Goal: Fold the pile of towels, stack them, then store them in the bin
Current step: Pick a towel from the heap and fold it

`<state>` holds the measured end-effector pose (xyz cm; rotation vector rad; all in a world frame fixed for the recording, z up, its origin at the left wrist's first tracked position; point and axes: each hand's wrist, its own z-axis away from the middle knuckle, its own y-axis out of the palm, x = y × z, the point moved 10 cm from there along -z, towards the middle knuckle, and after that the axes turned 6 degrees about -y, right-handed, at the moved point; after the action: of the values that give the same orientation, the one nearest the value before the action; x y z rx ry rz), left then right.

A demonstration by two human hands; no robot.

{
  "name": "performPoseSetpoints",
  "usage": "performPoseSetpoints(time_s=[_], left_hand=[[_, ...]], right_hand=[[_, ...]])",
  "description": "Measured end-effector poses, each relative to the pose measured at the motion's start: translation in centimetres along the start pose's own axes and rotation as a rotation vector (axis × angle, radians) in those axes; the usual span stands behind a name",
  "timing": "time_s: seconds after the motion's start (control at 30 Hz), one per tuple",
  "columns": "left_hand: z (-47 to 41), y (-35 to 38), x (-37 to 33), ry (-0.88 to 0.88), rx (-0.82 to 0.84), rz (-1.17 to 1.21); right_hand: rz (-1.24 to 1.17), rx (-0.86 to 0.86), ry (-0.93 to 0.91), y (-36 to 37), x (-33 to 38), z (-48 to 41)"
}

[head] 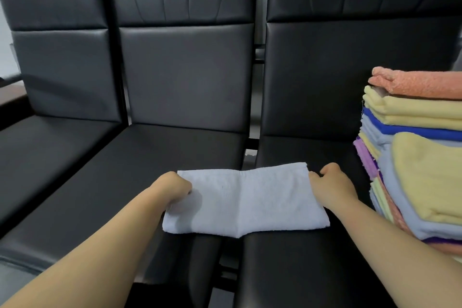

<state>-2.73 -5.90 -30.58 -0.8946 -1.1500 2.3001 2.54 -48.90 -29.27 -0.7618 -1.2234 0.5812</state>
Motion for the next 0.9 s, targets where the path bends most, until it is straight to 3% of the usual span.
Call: performPoseSetpoints(time_s=[0.13, 0.2, 0.4, 0.5, 0.63, 0.73, 0.83, 0.9], left_hand=[[2.4, 1.0, -4.7, 0.127, 0.134, 0.400], [4.6, 1.3, -8.5, 0.220, 0.167, 0.491], [10.6, 6.0, -19.0, 0.356, 0.267, 0.505], [12.2, 9.5, -21.9, 0.371, 0.310, 0.425], [13.0, 12.8, -23.2, 0.375, 0.306, 0.374], [12.1, 12.0, -22.0, 0.371, 0.227, 0.351], [9.5, 8.2, -19.6, 0.402, -0.043, 0.192], [8.2, 6.6, -16.9, 0.331, -0.131, 0.074]], right_hand=[[0.032, 0.090, 0.091, 0.5, -1.6, 0.0], [0.025, 0.120, 0.105, 0.6, -2.0, 0.1], [-0.035, 0.139, 0.082, 0.3, -2.6, 0.4], [-0.132, 0.159, 0.016, 0.6, -2.7, 0.1], [-0.228, 0.186, 0.081, 0.3, -3.0, 0.5], [-0.241, 0.173, 0.147, 0.2, -3.2, 0.2], [-0.214, 0.204, 0.137, 1.0, -2.9, -0.2], [-0.153, 0.236, 0.100, 1.5, -2.2, -0.4]])
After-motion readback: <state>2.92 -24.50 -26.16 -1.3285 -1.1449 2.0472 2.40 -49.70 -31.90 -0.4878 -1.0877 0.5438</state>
